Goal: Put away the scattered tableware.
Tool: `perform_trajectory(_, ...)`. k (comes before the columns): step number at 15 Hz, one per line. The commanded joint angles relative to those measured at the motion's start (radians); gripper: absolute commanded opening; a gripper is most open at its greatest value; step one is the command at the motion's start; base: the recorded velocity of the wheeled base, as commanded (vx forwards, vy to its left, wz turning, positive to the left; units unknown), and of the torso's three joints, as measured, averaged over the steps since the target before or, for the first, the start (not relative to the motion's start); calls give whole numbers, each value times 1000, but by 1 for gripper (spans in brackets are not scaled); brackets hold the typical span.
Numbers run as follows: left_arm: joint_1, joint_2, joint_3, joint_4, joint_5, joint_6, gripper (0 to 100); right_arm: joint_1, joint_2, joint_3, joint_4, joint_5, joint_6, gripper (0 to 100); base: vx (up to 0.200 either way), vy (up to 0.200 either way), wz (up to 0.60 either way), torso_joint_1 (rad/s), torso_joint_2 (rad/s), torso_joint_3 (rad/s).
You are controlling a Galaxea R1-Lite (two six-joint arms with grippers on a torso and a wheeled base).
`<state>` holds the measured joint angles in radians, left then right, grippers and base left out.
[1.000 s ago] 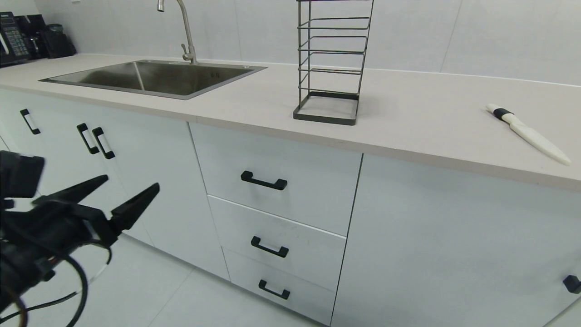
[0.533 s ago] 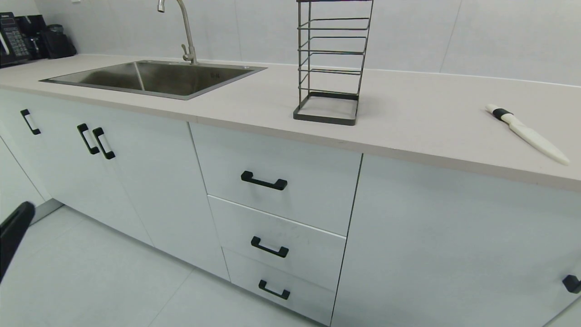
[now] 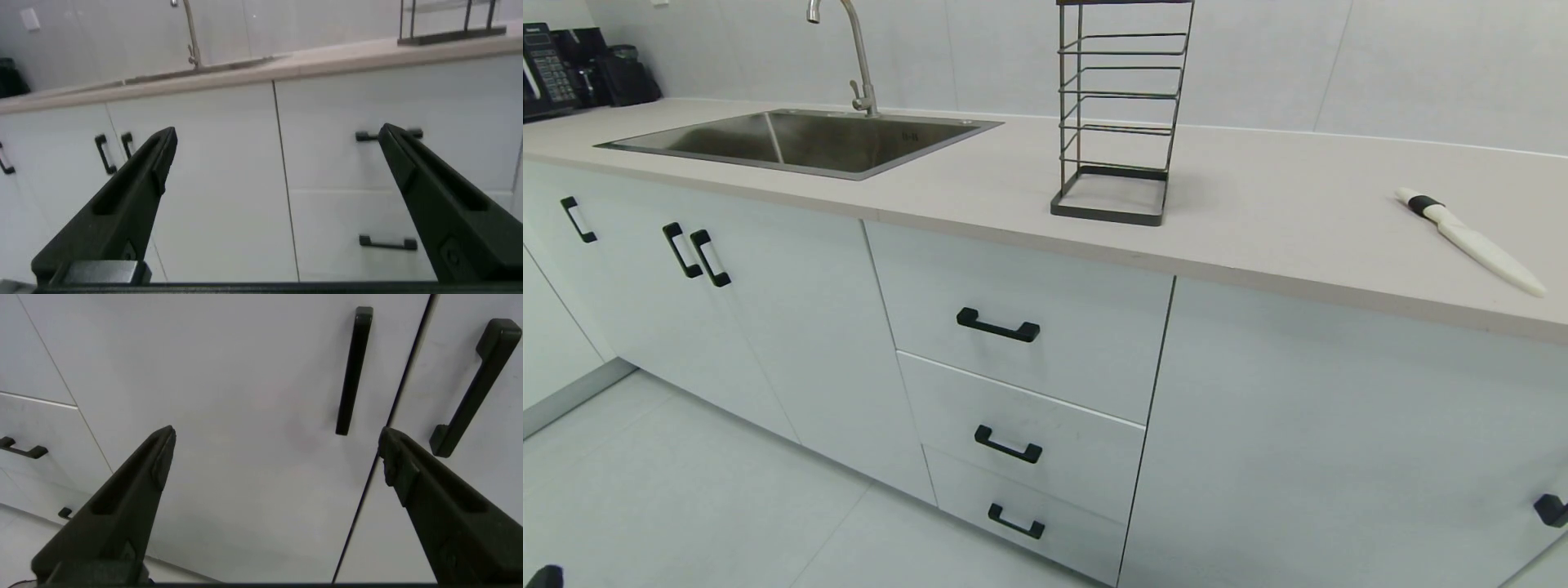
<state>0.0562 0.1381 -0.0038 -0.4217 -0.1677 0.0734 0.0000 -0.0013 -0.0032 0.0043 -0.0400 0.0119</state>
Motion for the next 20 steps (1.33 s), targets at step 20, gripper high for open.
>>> perform_trajectory(20, -56, -138, 4, 420, 155, -63, 100, 0, 1, 0, 2, 0, -3, 100, 0, 0, -150, 1, 0, 1)
